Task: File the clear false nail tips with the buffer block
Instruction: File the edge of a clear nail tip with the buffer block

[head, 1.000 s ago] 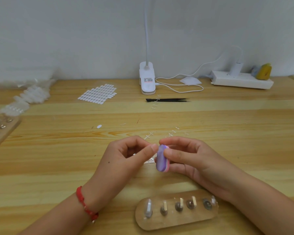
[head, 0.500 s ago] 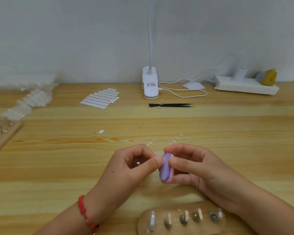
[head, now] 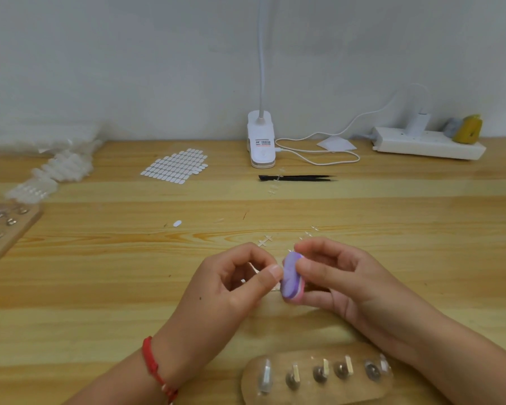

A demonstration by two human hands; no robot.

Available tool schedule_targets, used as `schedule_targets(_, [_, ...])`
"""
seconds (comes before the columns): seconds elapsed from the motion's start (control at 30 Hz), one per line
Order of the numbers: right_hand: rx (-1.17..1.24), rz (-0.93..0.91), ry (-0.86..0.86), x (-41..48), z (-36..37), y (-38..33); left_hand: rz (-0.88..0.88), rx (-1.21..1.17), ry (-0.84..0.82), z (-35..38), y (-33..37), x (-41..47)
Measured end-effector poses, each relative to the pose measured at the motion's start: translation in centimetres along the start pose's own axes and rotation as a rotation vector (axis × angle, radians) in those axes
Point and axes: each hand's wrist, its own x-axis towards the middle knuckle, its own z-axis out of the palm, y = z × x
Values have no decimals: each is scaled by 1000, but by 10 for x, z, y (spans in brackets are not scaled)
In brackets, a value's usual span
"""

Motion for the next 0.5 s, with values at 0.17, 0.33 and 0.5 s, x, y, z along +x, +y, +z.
schedule_targets(0.17, [-1,-24,-4,-1,1,1,-11,-24,-6,0,1,1])
schedule_targets(0.33, [-65,-24,-38,-2,4,2,12,-20,26,1,0,1])
schedule_targets(0.5, [13,-45,29,-2,3,2,10,-18,5,1,0,0])
